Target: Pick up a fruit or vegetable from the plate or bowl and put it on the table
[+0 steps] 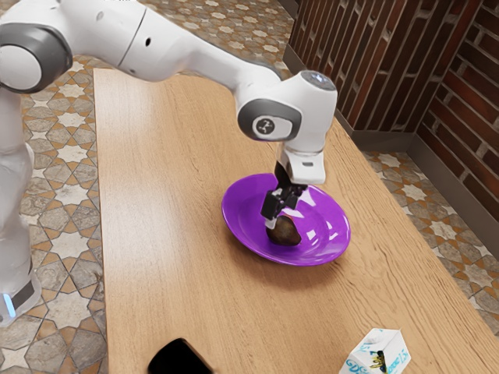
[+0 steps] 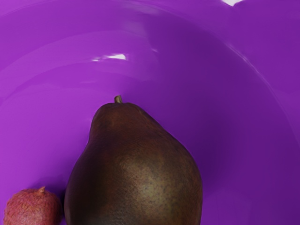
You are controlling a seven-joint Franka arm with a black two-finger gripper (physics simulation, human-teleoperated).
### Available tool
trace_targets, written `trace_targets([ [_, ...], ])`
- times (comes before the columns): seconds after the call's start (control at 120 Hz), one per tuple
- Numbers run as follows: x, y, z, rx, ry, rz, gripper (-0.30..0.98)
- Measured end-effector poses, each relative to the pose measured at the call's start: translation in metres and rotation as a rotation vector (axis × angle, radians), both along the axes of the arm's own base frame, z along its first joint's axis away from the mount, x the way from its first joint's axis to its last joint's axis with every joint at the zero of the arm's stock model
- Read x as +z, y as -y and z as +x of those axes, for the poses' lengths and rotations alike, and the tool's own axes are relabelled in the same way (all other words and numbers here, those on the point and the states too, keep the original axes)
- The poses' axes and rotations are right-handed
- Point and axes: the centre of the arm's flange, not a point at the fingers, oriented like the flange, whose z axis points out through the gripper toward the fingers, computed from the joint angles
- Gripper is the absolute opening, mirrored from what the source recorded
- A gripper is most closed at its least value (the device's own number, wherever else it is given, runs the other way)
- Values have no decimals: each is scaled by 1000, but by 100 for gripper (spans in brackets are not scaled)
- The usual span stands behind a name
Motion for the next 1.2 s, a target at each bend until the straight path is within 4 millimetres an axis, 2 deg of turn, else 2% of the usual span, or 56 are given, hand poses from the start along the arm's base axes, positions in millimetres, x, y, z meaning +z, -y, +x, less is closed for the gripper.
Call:
trace_targets([
  [0.358,-18,-6,10,1,-3,-3,69],
  [0.975,-46,-4,19,3,-16,-22,71],
  [1.033,-47,-7,20,10,-12,-24,69],
  [1.158,-49,-13,23,29,-8,-39,75],
  [1.2,-53,-16,24,41,-13,-49,72],
])
